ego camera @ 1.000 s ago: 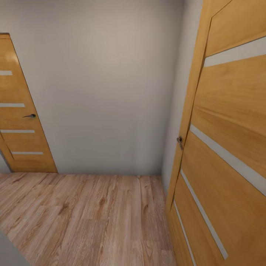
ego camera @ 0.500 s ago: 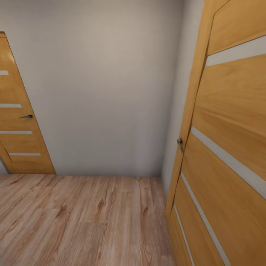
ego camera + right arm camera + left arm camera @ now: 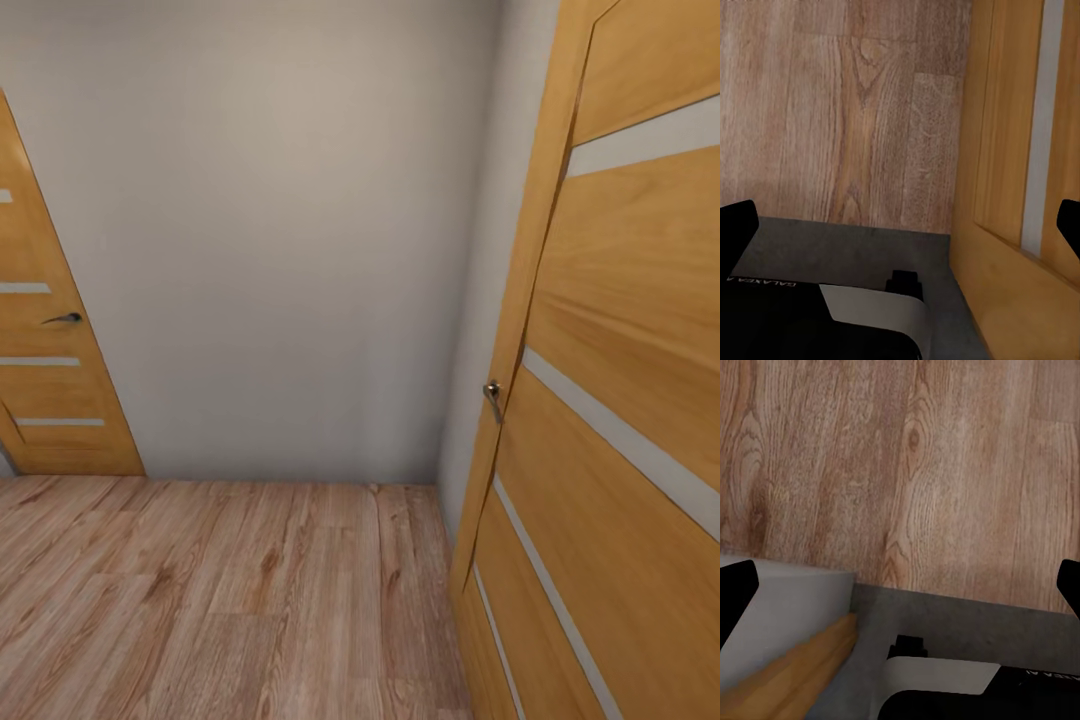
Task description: Move the two storage containers from the living room to the garage. In the garage, place one container on the floor and stack the other container on top of it (either order is fine).
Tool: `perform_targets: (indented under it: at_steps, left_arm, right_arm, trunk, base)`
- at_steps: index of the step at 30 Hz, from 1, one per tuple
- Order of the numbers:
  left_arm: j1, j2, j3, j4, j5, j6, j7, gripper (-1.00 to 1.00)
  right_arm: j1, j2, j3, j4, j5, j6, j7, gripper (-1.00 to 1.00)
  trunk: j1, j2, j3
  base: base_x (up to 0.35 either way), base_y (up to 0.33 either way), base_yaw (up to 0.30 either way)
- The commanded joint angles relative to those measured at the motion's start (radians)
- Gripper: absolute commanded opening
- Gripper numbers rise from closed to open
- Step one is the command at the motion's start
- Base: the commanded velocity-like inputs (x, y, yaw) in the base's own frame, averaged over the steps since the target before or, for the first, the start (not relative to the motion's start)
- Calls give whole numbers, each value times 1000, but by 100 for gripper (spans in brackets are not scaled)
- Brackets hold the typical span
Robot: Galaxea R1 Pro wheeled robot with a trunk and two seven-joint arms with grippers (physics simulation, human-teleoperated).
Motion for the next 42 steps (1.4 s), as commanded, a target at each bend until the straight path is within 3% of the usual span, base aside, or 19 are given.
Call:
perform_targets:
  at_steps: [1,16,42]
  left_arm:
    - [-2,0,7,5,-3,-7,1,100]
    - [-2,1,7,5,-3,-7,1,100]
    - [-2,0,7,5,-3,-7,1,100]
  right_arm:
    - [-2,0,5,4,0,-8,2,100]
    - [-2,0,5,4,0,-8,2,100]
    - [-2,0,5,5,0,-8,1,100]
  trunk:
    - [0,-2,-2]
    - [0,-2,-2]
    - [0,-2,-2]
  base:
    - [1,0,0]
    - [183,0,0]
    - [5,21,0]
